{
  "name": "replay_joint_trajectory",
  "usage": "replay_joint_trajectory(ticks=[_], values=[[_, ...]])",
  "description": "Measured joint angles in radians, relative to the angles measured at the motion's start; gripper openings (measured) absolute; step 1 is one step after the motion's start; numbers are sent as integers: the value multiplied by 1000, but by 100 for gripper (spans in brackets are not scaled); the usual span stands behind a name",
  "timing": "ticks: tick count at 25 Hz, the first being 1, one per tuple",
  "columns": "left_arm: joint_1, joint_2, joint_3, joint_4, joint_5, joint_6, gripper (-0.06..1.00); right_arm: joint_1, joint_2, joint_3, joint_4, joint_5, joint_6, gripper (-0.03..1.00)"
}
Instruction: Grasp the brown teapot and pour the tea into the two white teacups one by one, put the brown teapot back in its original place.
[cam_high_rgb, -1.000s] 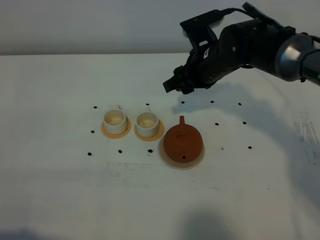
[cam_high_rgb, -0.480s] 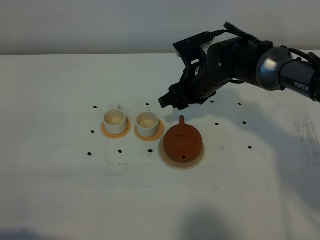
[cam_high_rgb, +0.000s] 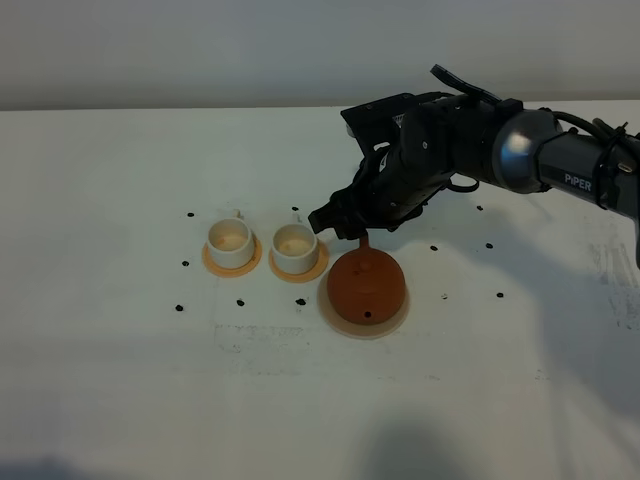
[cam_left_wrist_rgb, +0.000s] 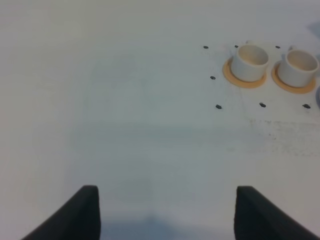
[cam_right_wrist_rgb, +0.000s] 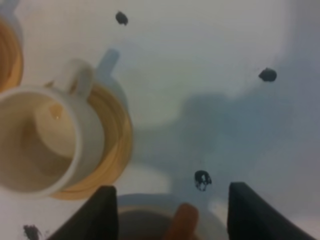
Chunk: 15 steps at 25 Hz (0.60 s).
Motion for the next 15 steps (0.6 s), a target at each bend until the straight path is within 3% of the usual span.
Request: replay_joint_trajectory(ticks=[15], values=[[0, 0, 0, 0, 0, 0, 59, -11, 18, 0, -33, 0, 6, 47]])
